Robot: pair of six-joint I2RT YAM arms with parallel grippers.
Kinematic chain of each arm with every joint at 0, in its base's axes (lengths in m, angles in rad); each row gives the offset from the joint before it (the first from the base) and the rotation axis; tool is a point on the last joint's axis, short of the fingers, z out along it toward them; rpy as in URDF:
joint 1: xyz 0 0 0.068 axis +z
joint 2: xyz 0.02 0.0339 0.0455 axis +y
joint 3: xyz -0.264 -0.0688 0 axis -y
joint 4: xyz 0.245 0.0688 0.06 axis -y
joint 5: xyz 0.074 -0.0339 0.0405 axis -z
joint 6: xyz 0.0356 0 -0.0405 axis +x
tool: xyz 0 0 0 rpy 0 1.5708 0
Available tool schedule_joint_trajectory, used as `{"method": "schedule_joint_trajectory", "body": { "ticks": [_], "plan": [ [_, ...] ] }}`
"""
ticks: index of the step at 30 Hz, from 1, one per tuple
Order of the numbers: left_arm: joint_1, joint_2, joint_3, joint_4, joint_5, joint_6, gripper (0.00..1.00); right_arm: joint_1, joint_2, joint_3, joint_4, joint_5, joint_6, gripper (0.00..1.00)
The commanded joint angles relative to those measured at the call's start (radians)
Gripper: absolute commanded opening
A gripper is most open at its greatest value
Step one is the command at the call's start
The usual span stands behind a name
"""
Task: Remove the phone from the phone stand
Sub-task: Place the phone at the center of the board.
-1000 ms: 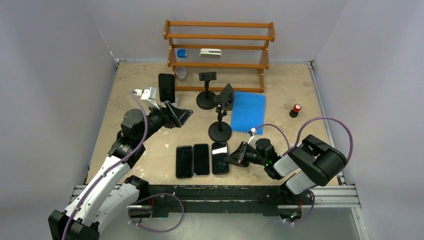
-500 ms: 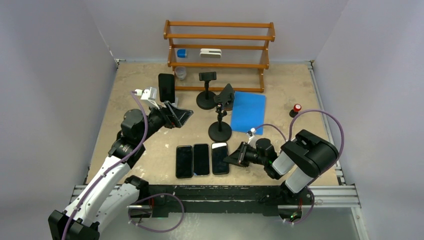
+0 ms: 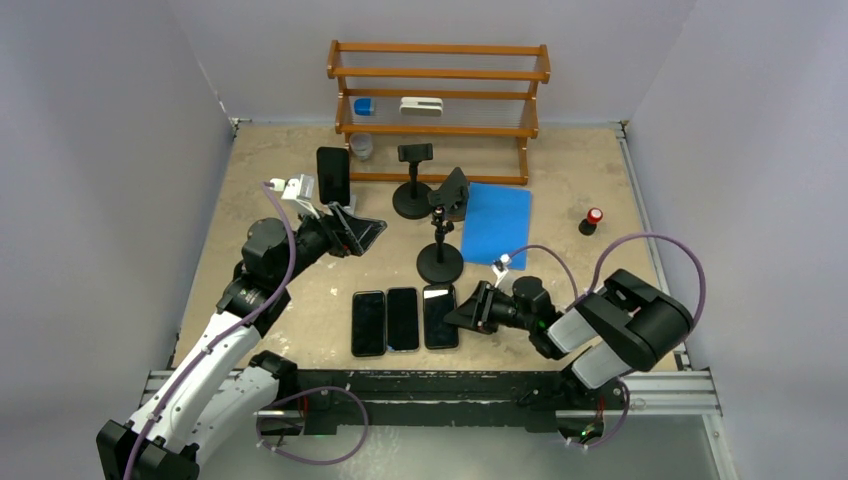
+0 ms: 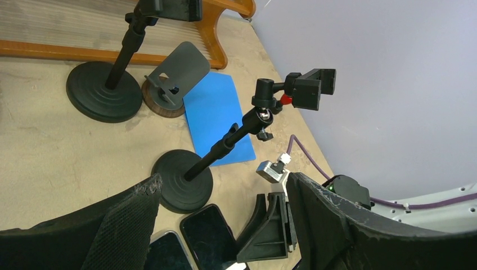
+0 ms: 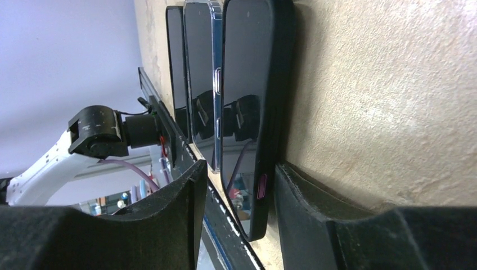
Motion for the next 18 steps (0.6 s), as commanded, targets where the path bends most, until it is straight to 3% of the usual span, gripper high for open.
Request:
{"method": "schedule_joint_trajectory", "body": {
  "ticks": [1,7,12,18],
  "plan": [
    [-0.004,-0.01,0.001,0.045,0.012,-0.005,0.79,0.006,-0.09,-0.011,-0.204,0.078,-0.077,0.5],
    [-0.004,-0.014,0.001,0.043,0.009,-0.004,0.79,0.012,-0.321,0.036,-0.462,0.202,-0.126,0.63],
    [-0.004,-0.016,0.001,0.043,0.009,-0.004,0.79,0.016,-0.542,0.137,-0.737,0.363,-0.209,0.65],
    [-0.004,-0.025,0.002,0.042,0.002,0.002,0.79,0.034,-0.807,0.212,-0.745,0.542,-0.333,0.62]
  ]
}}
